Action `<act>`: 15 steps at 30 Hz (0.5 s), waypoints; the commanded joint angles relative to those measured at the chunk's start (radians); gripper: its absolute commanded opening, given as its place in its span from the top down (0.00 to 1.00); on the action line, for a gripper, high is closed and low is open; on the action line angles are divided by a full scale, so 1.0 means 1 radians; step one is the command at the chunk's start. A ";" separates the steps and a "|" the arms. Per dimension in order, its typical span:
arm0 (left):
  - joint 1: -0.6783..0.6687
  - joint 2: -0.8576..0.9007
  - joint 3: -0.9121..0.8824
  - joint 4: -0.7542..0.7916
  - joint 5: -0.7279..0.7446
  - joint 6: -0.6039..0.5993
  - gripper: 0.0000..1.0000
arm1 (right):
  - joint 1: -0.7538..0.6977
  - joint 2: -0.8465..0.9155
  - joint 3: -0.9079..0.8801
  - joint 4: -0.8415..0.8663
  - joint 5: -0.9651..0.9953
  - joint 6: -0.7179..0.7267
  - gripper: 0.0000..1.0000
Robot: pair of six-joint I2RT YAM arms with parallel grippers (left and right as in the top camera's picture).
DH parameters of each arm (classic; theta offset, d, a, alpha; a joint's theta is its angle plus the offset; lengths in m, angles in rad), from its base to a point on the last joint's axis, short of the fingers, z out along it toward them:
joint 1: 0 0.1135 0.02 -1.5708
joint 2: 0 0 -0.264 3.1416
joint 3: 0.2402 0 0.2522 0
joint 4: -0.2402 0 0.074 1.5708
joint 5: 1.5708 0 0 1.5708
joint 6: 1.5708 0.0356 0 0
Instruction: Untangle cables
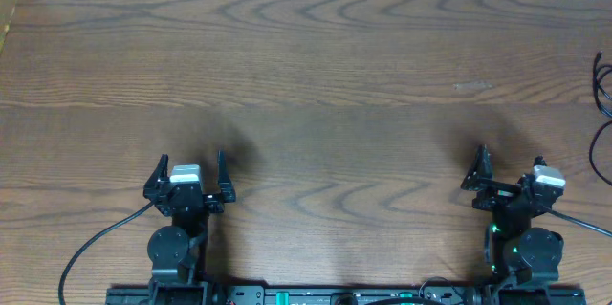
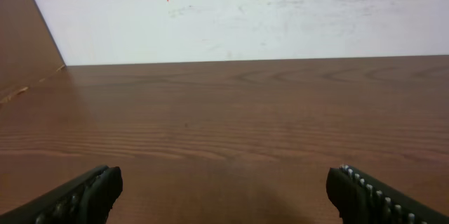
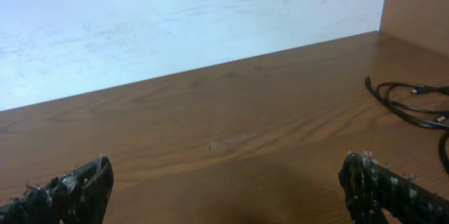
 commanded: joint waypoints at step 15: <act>-0.004 -0.005 -0.024 -0.033 0.006 0.020 0.02 | -0.005 -0.017 -0.056 0.040 -0.036 -0.041 0.01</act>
